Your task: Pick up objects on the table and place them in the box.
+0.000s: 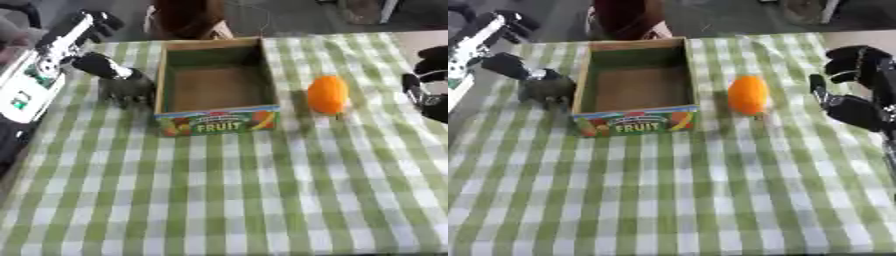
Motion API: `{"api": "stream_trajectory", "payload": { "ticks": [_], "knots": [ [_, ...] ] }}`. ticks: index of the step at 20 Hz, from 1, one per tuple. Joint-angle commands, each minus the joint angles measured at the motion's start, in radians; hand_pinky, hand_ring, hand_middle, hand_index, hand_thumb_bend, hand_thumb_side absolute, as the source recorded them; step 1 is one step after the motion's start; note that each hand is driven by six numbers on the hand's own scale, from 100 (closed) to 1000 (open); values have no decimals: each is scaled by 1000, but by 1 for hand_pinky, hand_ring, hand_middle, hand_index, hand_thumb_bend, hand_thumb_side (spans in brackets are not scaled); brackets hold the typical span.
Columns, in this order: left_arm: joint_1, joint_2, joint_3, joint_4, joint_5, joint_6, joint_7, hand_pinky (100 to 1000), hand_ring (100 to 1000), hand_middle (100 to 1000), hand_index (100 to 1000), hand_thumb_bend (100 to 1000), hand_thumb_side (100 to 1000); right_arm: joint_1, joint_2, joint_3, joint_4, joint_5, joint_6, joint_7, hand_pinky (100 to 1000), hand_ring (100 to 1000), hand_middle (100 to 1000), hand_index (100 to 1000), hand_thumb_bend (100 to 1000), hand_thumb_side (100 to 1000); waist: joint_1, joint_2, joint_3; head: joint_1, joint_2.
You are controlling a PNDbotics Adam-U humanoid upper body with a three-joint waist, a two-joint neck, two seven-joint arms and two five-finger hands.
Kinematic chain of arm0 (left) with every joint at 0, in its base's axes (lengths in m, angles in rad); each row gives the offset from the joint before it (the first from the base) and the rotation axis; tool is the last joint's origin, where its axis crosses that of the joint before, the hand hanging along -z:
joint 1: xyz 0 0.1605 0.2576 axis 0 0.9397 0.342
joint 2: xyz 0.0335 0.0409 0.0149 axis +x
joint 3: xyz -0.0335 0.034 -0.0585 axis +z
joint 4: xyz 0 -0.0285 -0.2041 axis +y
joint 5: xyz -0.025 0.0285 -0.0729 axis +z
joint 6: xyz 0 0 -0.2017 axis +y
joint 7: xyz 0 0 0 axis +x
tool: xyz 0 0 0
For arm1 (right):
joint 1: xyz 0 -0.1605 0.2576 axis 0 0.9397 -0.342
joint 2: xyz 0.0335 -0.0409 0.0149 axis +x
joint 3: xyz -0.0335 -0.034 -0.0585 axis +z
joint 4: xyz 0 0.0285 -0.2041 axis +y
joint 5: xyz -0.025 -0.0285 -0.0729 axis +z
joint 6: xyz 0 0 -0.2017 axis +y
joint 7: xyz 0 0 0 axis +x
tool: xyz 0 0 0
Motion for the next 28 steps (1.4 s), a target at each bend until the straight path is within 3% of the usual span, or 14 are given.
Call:
{"api": "stream_trajectory", "payload": {
  "ticks": [1, 10, 23, 25, 28],
  "knots": [
    [-49, 6, -10, 76, -56, -29, -54, 794, 775, 744, 798, 755, 160, -17, -13, -1, -9, -5, -4, 6, 659, 668, 580, 723, 240, 100, -1, -21, -2, 1, -2],
    [-117, -46, 70, 264, -201, -159, -196, 774, 743, 704, 775, 738, 156, -12, -11, -2, -8, -7, -4, 5, 659, 668, 579, 722, 237, 100, -2, -21, -4, -5, -2],
    [-103, -117, 118, 320, -430, -171, -92, 761, 723, 685, 758, 677, 156, -12, -7, -2, -6, -10, -4, 5, 659, 668, 579, 721, 231, 100, -11, -10, -5, -9, -8],
    [-101, -125, 118, 322, -469, -176, -80, 755, 709, 669, 746, 653, 156, -14, -6, -2, -6, -10, -4, 5, 658, 668, 579, 721, 230, 100, -11, -8, -5, -8, -9],
    [-99, -134, 127, 322, -527, -190, -88, 731, 646, 603, 697, 541, 157, -14, -7, -3, -6, -10, -4, 5, 659, 668, 579, 721, 228, 100, -13, -7, -6, -10, -9]
  ]
}}
